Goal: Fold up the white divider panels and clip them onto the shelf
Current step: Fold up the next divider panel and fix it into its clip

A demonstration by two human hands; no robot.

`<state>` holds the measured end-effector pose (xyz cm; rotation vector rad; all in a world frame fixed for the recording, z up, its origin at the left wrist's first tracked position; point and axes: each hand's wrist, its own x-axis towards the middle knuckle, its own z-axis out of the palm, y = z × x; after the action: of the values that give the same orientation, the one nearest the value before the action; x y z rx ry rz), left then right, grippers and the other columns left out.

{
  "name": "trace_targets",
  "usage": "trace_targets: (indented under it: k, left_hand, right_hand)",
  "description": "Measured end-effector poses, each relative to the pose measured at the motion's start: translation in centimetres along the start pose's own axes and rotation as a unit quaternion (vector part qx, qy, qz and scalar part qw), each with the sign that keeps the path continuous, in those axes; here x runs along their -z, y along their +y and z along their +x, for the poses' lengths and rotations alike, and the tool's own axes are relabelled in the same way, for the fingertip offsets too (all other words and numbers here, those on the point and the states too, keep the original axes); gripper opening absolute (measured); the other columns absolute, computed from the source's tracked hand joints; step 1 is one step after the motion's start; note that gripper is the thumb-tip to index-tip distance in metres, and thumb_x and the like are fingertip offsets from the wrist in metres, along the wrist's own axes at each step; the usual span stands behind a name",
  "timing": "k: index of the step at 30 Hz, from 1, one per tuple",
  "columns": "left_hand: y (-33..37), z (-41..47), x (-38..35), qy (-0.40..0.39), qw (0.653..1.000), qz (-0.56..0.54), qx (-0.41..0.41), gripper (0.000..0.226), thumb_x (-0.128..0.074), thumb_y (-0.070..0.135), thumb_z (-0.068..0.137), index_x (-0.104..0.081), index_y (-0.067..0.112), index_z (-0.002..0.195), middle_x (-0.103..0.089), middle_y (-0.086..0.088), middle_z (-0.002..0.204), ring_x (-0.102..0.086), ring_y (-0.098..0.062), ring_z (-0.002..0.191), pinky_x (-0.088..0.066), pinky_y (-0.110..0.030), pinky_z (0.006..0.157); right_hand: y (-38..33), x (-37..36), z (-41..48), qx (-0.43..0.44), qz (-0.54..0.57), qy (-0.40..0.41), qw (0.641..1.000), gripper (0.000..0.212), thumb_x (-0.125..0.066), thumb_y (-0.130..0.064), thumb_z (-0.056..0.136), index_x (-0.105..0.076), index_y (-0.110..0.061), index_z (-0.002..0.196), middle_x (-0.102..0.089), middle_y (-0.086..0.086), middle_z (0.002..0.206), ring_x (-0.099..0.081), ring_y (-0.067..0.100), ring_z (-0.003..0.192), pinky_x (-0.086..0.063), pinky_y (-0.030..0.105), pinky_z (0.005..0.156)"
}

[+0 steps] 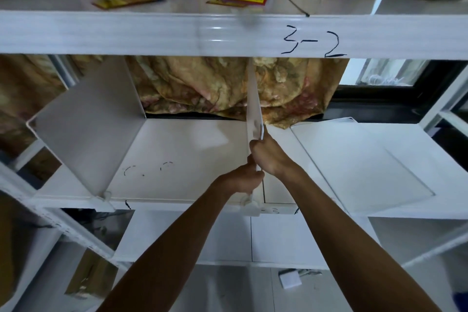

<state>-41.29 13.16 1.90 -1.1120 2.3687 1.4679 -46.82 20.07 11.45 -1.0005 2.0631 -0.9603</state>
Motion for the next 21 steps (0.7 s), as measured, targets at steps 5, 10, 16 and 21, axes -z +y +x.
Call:
trace_targets:
  k: [5,10,16,21]
  left_hand:
    - [-0.1,-0.4,0.1,0.022,1.0,-0.008,-0.013,0.058,-0.043,0.034,0.097,-0.025,0.008,0.145,-0.061,-0.007,0.099,-0.066,-0.025,0.088,-0.059,-0.042,0.076]
    - [0.0,-1.0,-0.3,0.037,0.999,-0.019,-0.006,0.057,-0.036,0.036,0.098,-0.018,0.02,0.15,-0.057,-0.005,0.109,-0.064,-0.029,0.103,-0.058,-0.043,0.087]
    - [0.3,-2.0,-0.4,0.039,0.998,-0.038,-0.01,0.063,-0.043,0.03,0.096,-0.016,0.024,0.152,-0.045,0.008,0.098,-0.052,-0.021,0.103,-0.056,-0.042,0.092]
    - [0.9,-3.8,-0.2,0.064,0.994,-0.089,-0.025,0.064,-0.049,0.053,0.094,-0.034,0.02,0.146,-0.047,0.002,0.127,-0.052,-0.017,0.113,-0.054,-0.037,0.093]
  right_hand:
    - [0.3,0.0,0.1,0.012,0.01,-0.008,1.0,0.072,-0.037,-0.01,0.089,-0.013,-0.025,0.156,-0.05,0.002,0.08,-0.054,0.023,0.068,-0.038,0.031,0.057]
    - [0.6,0.0,0.1,0.024,-0.003,-0.016,1.0,0.06,-0.036,-0.009,0.093,-0.021,-0.013,0.151,-0.042,0.0,0.075,-0.044,0.015,0.063,-0.031,0.029,0.053]
    - [0.8,0.8,-0.1,0.048,-0.01,-0.043,0.998,0.066,-0.035,-0.012,0.094,-0.008,-0.018,0.155,-0.037,-0.001,0.073,-0.044,0.018,0.063,-0.029,0.031,0.054]
    - [1.9,1.2,0.2,0.095,-0.068,-0.079,0.99,0.084,-0.048,-0.032,0.097,0.007,-0.015,0.159,-0.053,0.014,0.136,-0.06,0.031,0.111,-0.047,0.032,0.086]
